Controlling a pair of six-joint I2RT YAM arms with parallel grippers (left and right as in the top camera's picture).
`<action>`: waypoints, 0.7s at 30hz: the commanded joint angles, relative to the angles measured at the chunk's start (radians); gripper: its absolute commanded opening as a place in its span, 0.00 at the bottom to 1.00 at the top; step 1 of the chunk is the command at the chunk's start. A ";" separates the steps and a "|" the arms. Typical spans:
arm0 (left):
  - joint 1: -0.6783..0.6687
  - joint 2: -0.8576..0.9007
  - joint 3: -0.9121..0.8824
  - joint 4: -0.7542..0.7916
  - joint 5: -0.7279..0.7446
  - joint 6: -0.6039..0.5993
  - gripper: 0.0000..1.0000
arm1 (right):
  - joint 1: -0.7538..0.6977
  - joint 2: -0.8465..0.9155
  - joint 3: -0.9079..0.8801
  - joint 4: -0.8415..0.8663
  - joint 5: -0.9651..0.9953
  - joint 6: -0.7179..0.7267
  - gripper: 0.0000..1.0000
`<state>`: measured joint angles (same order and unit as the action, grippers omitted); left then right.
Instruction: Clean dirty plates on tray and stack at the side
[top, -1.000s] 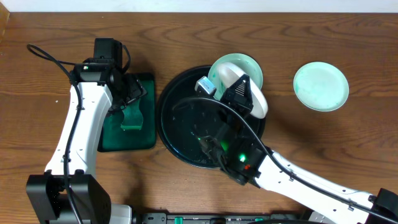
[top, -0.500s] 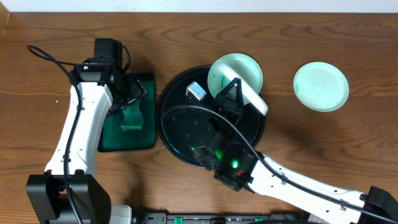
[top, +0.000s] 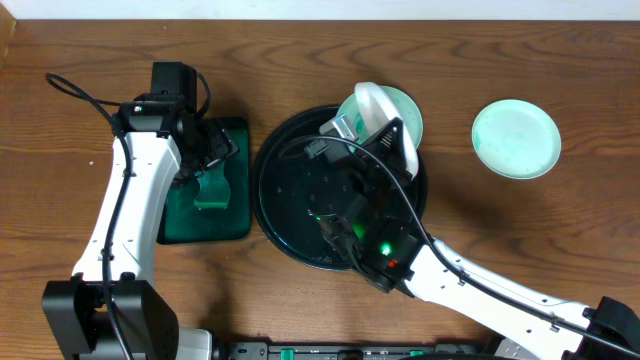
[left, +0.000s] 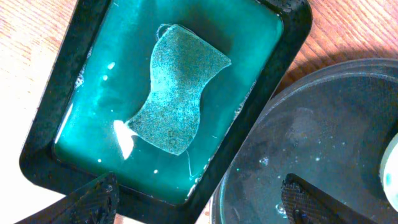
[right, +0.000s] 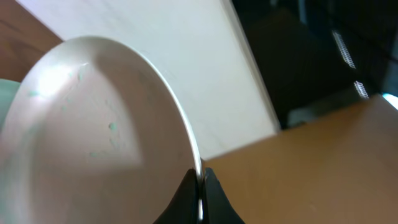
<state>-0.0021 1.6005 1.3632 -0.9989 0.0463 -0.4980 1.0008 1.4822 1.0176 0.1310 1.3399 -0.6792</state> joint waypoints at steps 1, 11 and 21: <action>0.000 -0.007 -0.007 -0.006 -0.002 -0.005 0.84 | -0.003 0.004 0.015 -0.028 -0.158 0.186 0.01; 0.000 -0.007 -0.007 -0.006 -0.002 -0.005 0.84 | -0.025 0.003 0.015 -0.382 -0.614 1.014 0.01; 0.000 -0.007 -0.007 -0.006 -0.002 -0.005 0.84 | -0.130 -0.064 0.052 -0.475 -0.777 1.101 0.01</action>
<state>-0.0021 1.6005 1.3632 -0.9997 0.0471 -0.4980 0.9142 1.4746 1.0222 -0.3180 0.5842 0.3538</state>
